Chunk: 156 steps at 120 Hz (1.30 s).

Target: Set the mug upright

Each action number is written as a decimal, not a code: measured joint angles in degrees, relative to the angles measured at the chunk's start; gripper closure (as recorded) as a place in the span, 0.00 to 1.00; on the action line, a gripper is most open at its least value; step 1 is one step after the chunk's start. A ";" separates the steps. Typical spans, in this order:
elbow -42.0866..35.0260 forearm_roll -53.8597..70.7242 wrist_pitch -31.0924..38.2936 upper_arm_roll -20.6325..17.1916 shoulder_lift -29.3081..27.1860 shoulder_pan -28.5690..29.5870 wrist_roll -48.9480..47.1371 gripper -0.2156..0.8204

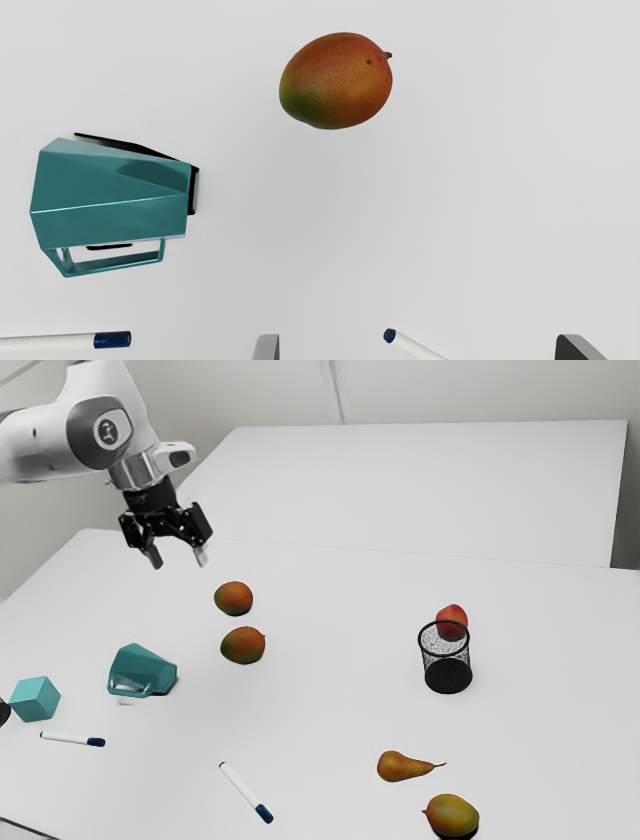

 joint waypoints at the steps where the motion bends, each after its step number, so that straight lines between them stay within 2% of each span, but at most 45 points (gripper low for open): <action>1: -0.36 -0.18 0.30 0.00 -0.16 0.19 0.26 0.21; 32: -7.87 -5.10 10.30 0.06 -0.26 7.41 11.23 0.21; 73: -14.45 -10.30 14.06 -0.01 1.20 19.37 23.81 0.21; 97: -14.88 -12.08 14.63 -0.08 4.19 25.33 30.54 0.21; 129: -12.91 -13.52 14.76 -0.10 9.06 27.31 38.75 0.21; 156: -8.35 -14.78 11.67 -0.09 14.75 29.23 43.73 0.21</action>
